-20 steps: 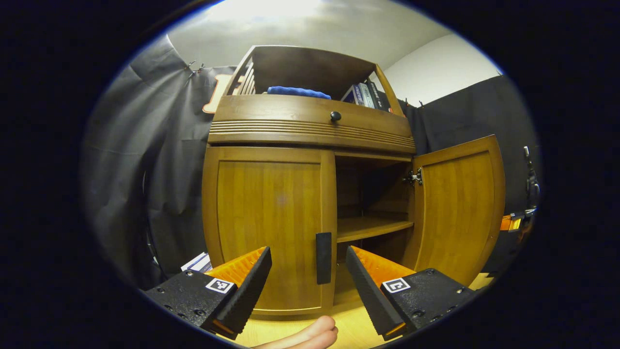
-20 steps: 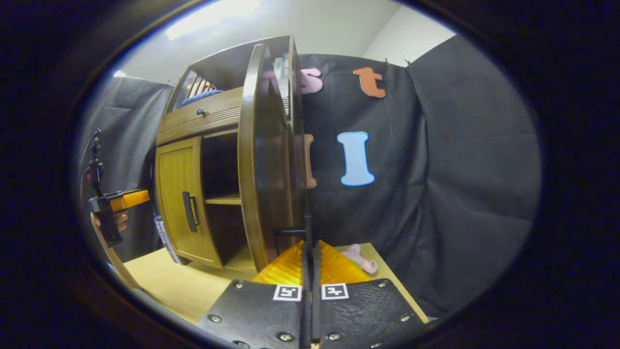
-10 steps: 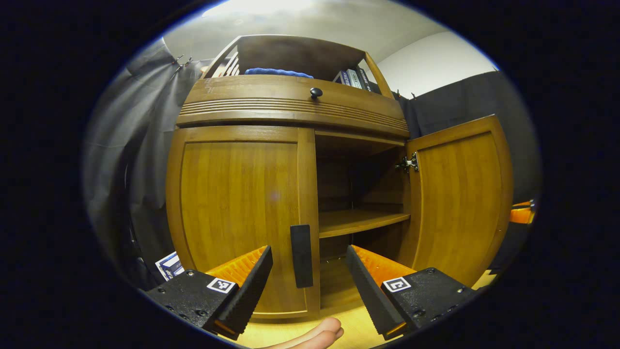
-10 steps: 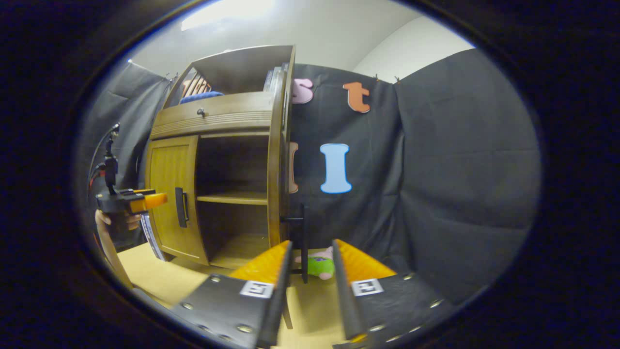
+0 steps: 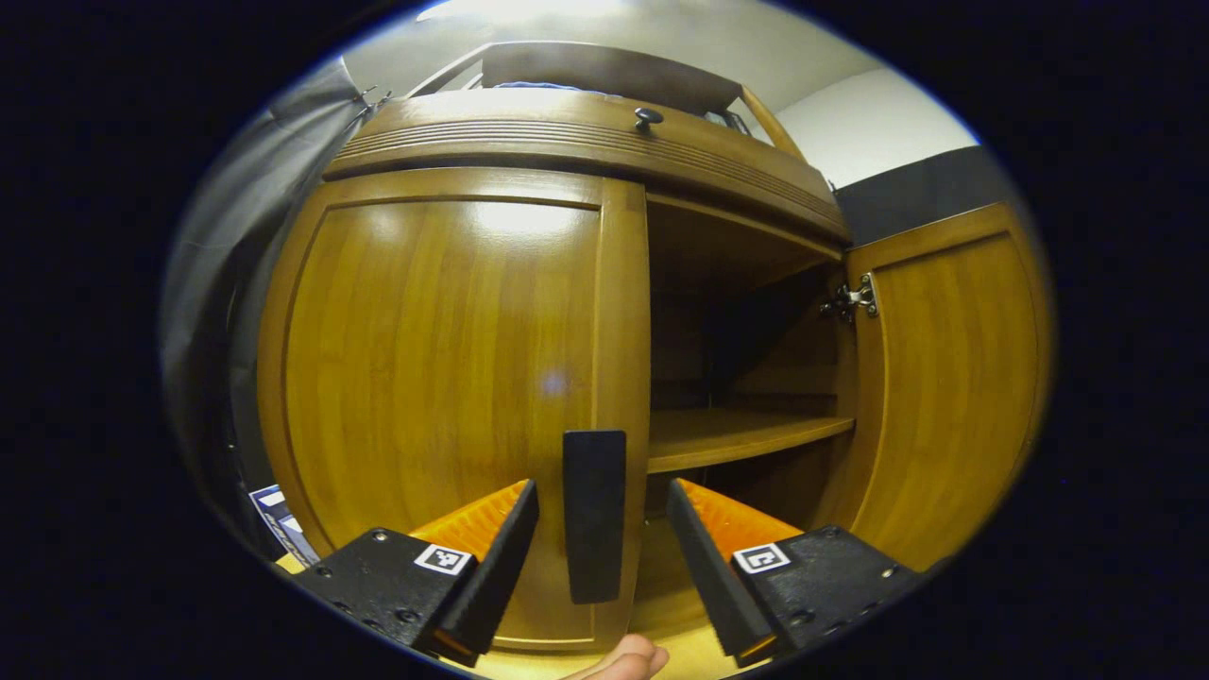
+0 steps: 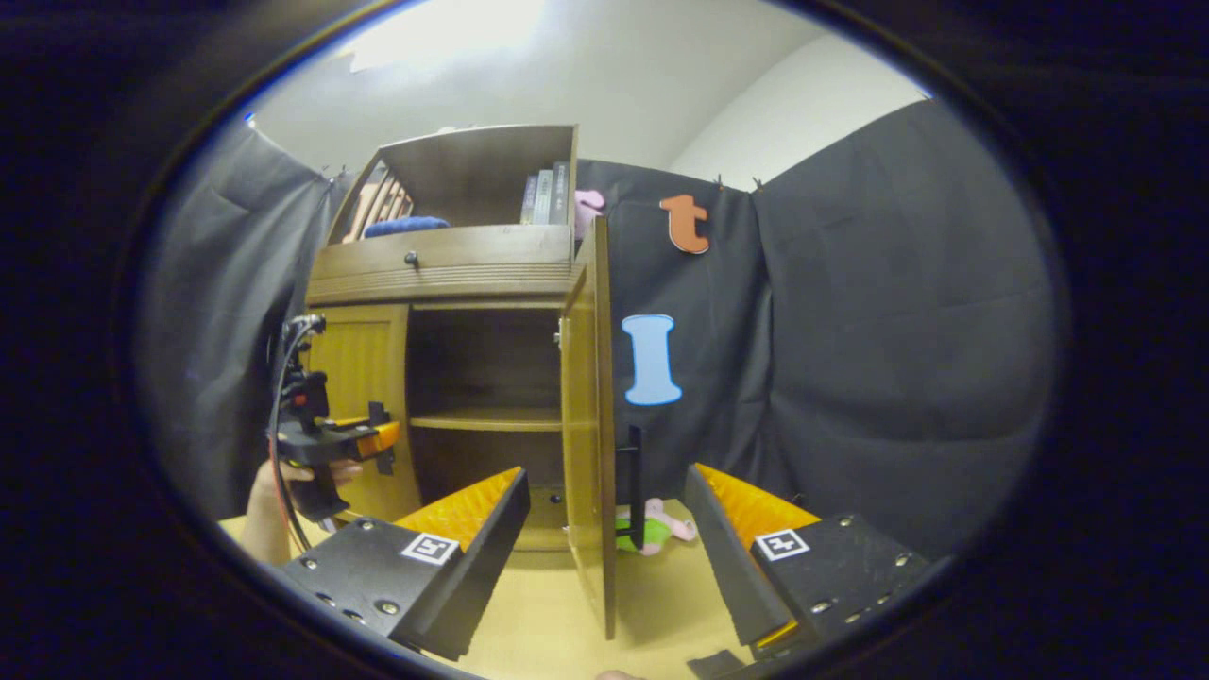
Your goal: Open the right door of the double-door shoe cabinet with the right hand, and open the left door with the left hand.
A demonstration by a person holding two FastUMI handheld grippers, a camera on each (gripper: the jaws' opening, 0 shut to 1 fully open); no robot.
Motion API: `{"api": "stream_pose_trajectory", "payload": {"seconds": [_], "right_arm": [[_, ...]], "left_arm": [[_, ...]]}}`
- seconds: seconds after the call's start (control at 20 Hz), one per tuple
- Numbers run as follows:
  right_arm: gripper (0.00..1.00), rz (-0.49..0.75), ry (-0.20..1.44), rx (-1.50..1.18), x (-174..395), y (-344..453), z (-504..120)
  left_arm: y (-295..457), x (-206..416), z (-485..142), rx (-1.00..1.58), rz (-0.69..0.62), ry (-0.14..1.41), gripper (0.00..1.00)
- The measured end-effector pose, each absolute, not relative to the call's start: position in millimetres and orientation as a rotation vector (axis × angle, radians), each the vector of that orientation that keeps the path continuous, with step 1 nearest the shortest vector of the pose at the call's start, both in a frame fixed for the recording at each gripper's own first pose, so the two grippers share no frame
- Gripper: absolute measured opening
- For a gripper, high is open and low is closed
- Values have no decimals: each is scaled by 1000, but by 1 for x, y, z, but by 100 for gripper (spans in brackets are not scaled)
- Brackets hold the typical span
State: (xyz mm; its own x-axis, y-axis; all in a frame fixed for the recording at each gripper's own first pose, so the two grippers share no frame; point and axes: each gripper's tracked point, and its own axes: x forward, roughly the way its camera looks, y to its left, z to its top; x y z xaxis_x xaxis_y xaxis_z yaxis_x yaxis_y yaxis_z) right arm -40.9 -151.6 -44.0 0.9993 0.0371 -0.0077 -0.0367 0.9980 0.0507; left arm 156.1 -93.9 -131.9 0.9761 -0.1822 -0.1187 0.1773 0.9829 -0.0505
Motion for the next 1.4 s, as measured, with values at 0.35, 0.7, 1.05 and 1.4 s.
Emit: {"api": "stream_pose_trajectory", "payload": {"seconds": [0.35, 0.7, 1.05, 1.4], "right_arm": [[98, 21, 19, 41, -49, -141, -44], [98, 40, 40, 22, -54, -122, -39], [100, 55, 58, 17, -63, -101, -30], [97, 70, 32, 20, -66, -82, -20]], "left_arm": [[-82, 167, -145, 35, -156, 151, 35], [-81, 136, -140, 6, -175, 190, 28], [-78, 101, -131, -16, -284, 184, 29], [-62, 60, -120, -10, -319, 207, 29]]}}
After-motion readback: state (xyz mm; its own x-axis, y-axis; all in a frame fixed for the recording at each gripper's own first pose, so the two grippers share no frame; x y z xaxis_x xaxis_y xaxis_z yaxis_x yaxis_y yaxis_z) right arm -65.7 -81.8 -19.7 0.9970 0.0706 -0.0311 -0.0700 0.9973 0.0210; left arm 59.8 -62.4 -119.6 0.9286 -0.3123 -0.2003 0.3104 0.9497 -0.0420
